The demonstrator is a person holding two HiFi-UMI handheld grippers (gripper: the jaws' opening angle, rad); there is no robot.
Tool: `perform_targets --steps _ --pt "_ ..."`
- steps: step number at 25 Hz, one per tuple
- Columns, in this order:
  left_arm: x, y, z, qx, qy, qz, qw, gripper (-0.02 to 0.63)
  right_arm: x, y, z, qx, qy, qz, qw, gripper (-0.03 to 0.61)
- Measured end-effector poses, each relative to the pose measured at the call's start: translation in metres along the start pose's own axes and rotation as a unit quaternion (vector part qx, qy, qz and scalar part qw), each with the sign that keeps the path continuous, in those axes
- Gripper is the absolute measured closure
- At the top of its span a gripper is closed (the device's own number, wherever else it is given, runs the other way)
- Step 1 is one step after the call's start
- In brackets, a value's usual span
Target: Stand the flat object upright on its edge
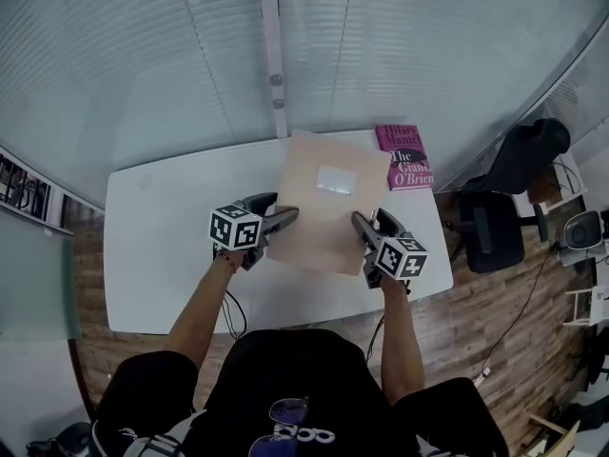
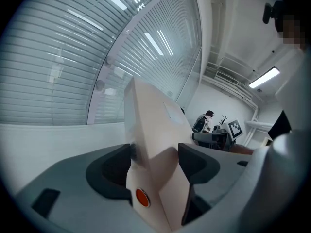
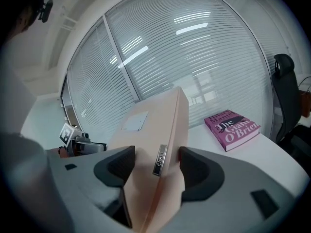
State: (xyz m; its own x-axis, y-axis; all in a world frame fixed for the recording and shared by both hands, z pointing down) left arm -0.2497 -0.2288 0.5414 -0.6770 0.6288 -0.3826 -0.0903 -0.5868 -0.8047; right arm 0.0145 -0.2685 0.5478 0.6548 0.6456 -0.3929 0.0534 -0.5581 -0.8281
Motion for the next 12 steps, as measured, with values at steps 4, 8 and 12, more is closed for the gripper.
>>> perform_targets --steps 4,8,12 --pt "-0.007 0.011 0.001 -0.009 0.008 -0.005 0.9999 0.302 -0.006 0.014 -0.007 0.016 0.005 -0.004 1.000 0.275" --pt "-0.016 0.021 0.000 -0.021 0.018 -0.011 0.9996 0.302 -0.010 0.028 -0.015 0.031 0.010 -0.007 0.999 0.275" --pt "-0.028 0.034 0.000 -0.031 0.025 -0.018 0.9991 0.302 -0.015 0.044 -0.027 0.046 0.017 -0.012 0.999 0.278"
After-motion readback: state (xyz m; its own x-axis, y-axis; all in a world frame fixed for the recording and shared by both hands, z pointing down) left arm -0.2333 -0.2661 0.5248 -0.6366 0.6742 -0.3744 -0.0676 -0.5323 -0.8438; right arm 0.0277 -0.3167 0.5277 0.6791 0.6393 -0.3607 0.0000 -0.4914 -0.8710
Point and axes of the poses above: the fingertips, and each gripper's own axes: x backward along the fingers, z to its left, y out of its top, the point moved 6 cm from there along x, backward along the fingers, and after that the axes turned 4 degrees about -y, right-handed, at the moved point
